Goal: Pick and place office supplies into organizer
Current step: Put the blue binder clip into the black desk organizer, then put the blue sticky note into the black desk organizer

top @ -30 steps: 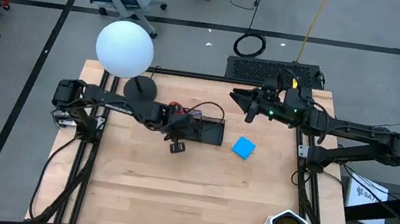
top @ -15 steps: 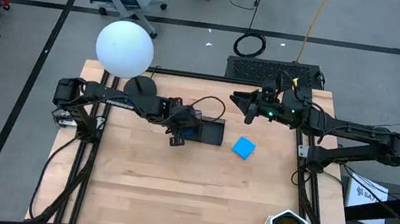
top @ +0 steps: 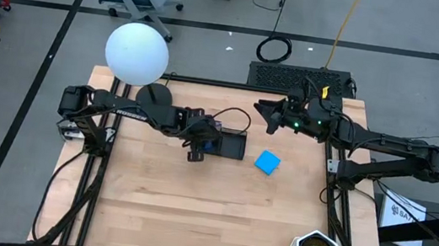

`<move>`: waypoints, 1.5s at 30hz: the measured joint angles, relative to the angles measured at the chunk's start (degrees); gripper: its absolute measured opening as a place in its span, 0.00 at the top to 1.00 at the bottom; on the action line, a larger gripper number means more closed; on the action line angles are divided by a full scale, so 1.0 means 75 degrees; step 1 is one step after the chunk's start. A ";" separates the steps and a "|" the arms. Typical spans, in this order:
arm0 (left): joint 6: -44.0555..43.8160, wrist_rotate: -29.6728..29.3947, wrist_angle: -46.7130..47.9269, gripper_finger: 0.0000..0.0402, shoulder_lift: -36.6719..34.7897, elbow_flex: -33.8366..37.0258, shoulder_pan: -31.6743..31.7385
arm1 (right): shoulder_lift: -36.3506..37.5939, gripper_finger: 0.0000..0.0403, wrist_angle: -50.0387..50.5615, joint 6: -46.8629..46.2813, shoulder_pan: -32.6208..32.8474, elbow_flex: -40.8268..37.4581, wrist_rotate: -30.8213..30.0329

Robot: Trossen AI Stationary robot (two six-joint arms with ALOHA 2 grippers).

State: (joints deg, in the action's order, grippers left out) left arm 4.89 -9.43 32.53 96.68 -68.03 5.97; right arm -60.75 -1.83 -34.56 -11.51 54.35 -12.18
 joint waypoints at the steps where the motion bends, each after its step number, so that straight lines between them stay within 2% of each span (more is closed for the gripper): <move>1: -0.0003 -0.0015 -0.0003 0.68 0.0000 0.0000 -0.0001 | 0.0000 0.65 0.0000 0.0025 0.0000 0.0000 0.0002; 6: -0.0184 -0.0148 0.0000 0.59 0.0000 0.0000 -0.0006 | -0.0003 0.65 0.0008 0.0072 0.0000 0.0000 -0.0001; 11: -0.0882 -0.0139 -0.0023 0.57 -0.0048 0.0000 -0.0136 | -0.0003 0.65 0.0406 0.0329 0.0000 0.0000 0.0040; 15: -0.1379 -0.0146 -0.0228 0.57 -0.0434 0.0000 -0.0346 | -0.0003 0.65 0.1001 0.0581 0.0003 0.0000 0.0442; 23: -0.1897 -0.0557 -0.0955 0.57 -0.1554 0.0000 -0.0671 | 0.0000 0.65 0.2567 0.0886 0.0382 -0.0003 0.0455; 29: -0.1939 -0.0554 -0.1592 0.57 -0.1835 -0.0015 -0.0672 | 0.0006 0.65 0.4796 -0.0551 0.0450 -0.0003 0.0483; 34: -0.2226 -0.0258 -0.1898 0.57 -0.1719 -0.0003 -0.0672 | 0.0057 0.65 0.6167 -0.1552 0.0374 -0.0006 0.1059; 40: -0.2299 -0.0113 -0.2134 0.57 -0.1696 -0.0002 -0.0758 | 0.0302 0.65 0.5830 -0.2047 -0.0055 -0.0431 0.1773; 45: -0.2305 -0.0116 -0.2159 0.57 -0.1693 0.0000 -0.0765 | 0.0754 0.65 0.4021 -0.2755 -0.0614 -0.2125 0.3172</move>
State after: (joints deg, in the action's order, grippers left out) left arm -12.40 -10.31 16.34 83.99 -68.03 0.23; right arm -55.09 28.33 -55.23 -16.11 38.41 11.61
